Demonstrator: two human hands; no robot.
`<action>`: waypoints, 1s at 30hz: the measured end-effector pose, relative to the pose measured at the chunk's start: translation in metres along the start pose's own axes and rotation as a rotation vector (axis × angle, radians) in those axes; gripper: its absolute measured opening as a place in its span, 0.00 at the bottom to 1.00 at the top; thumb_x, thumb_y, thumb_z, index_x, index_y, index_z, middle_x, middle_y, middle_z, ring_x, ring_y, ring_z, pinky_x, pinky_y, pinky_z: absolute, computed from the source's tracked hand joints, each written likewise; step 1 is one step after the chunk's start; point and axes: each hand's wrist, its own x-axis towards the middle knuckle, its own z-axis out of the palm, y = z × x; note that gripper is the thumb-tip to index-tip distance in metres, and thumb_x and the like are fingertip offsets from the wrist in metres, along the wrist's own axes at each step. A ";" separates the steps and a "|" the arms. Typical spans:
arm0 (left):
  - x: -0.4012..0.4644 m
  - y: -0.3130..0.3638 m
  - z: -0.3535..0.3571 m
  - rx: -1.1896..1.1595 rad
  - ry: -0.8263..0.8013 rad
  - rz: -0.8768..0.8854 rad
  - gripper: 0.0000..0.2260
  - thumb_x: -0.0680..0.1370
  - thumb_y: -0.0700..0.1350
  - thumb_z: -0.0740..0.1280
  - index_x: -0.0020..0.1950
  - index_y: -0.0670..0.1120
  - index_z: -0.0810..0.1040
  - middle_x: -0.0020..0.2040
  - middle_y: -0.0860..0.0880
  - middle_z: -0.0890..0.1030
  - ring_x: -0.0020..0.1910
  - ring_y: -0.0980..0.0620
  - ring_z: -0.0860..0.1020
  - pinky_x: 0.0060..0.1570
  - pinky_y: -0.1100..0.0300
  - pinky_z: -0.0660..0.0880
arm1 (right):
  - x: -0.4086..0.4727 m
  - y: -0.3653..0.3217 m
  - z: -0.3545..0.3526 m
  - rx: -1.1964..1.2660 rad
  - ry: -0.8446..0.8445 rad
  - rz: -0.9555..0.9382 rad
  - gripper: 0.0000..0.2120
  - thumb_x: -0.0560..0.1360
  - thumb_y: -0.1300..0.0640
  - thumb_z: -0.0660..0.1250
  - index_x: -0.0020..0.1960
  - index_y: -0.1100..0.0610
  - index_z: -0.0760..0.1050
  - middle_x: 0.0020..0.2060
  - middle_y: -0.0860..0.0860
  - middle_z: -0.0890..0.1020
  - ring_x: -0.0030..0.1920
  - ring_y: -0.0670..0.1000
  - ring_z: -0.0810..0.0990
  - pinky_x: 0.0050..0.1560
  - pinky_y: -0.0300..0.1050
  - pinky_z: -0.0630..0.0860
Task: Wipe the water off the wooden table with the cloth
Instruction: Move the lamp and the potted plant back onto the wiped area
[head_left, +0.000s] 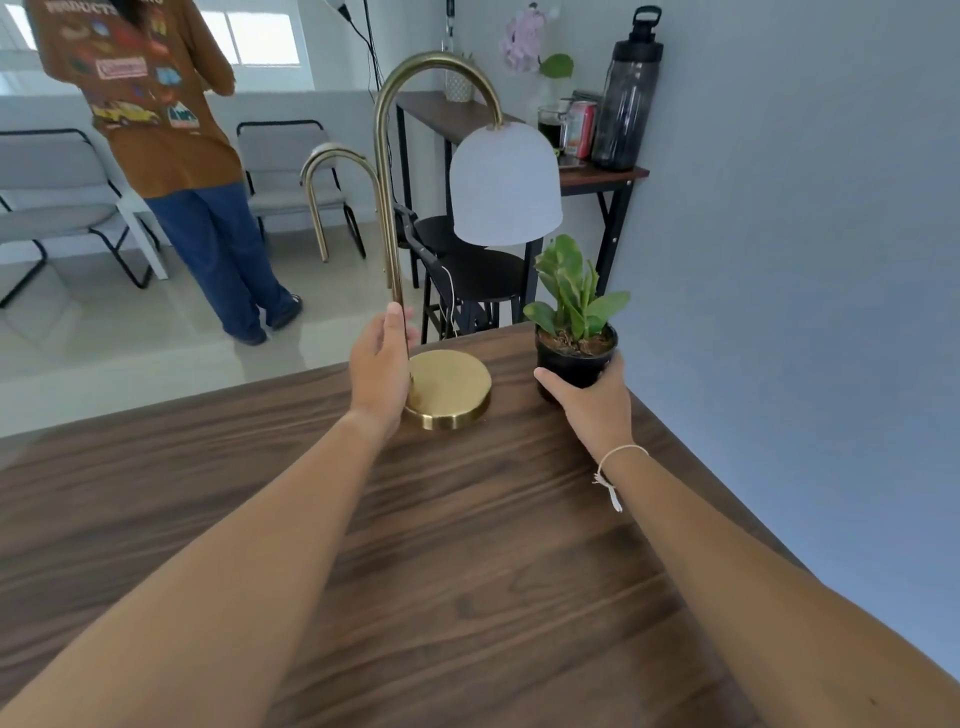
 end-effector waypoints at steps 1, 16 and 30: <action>0.003 0.001 0.003 -0.038 0.016 -0.009 0.14 0.79 0.55 0.52 0.43 0.55 0.75 0.42 0.48 0.76 0.46 0.50 0.76 0.52 0.56 0.72 | 0.001 0.000 0.002 0.018 0.016 0.000 0.46 0.63 0.46 0.76 0.73 0.53 0.56 0.69 0.52 0.69 0.69 0.54 0.68 0.68 0.48 0.66; -0.021 0.023 0.014 -0.229 0.142 -0.032 0.19 0.78 0.58 0.54 0.31 0.50 0.59 0.30 0.51 0.58 0.28 0.54 0.56 0.37 0.60 0.62 | -0.034 -0.007 -0.005 0.136 0.005 -0.037 0.39 0.64 0.51 0.76 0.70 0.53 0.61 0.65 0.50 0.73 0.66 0.52 0.71 0.62 0.42 0.67; -0.166 0.058 -0.091 -0.254 0.535 -0.047 0.18 0.76 0.59 0.58 0.31 0.50 0.65 0.32 0.52 0.65 0.33 0.53 0.62 0.47 0.56 0.62 | -0.176 -0.006 -0.054 0.186 -0.357 -0.096 0.36 0.65 0.54 0.76 0.68 0.51 0.62 0.54 0.45 0.73 0.55 0.46 0.72 0.56 0.40 0.68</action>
